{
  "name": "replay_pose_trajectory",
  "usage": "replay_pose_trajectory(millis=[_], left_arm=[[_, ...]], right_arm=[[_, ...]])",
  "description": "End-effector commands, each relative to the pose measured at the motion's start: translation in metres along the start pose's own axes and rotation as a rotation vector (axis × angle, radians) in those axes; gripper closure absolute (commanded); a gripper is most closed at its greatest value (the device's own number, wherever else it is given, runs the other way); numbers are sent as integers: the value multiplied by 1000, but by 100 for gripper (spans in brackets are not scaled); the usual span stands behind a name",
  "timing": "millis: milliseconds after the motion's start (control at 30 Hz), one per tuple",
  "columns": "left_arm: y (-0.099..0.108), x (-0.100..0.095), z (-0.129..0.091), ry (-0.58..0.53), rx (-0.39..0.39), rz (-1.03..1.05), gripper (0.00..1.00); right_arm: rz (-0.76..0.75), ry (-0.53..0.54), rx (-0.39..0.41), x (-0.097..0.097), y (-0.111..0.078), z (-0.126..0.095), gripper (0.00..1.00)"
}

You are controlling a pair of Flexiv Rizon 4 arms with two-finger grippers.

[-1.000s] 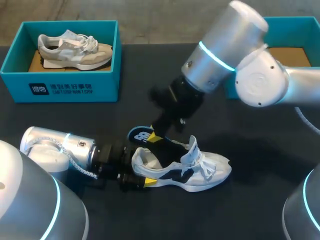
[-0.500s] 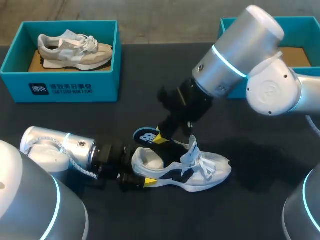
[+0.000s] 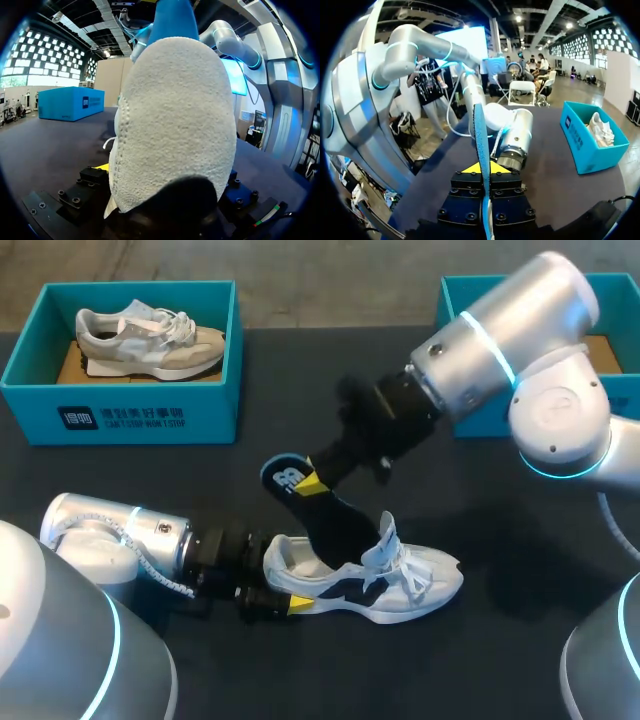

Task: Take the shoe out of the shoebox, open the shoe tongue, remove and reinsert the insole, then place the shoe into the shoebox

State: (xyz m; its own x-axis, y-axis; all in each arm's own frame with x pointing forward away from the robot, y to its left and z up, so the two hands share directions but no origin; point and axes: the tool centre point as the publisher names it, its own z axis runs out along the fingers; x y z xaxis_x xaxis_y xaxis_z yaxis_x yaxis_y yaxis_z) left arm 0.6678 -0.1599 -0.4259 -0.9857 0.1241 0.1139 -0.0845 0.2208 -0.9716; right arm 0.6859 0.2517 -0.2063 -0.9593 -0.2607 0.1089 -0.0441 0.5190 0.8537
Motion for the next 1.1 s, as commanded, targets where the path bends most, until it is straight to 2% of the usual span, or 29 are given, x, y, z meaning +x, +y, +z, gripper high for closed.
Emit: replay_pose_trajectory(millis=[33, 267, 500, 667, 700, 767, 800, 1100], left_arm=[[3, -1, 0, -1, 1, 0, 100], [3, -1, 0, -1, 1, 0, 100], [3, -1, 0, -1, 1, 0, 100], [3, -1, 0, -1, 1, 0, 100], [3, -1, 0, -1, 1, 0, 100], [3, -1, 0, -1, 1, 0, 100], [3, -1, 0, -1, 1, 0, 100], [3, -1, 0, -1, 1, 0, 100]], right_arm=[[-13, -7, -7, 4, 19, -14, 100], [-30, -1, -108, 4, 44, -33, 100], [-14, 4, -185, 7, 59, -48, 100], [26, -2, -238, 17, 71, -73, 100], [23, 22, -283, 21, 74, -79, 100], [31, 18, -322, 25, 77, -91, 100], [35, 1, -324, 28, 79, -96, 100], [35, 1, -324, 28, 79, -96, 100]])
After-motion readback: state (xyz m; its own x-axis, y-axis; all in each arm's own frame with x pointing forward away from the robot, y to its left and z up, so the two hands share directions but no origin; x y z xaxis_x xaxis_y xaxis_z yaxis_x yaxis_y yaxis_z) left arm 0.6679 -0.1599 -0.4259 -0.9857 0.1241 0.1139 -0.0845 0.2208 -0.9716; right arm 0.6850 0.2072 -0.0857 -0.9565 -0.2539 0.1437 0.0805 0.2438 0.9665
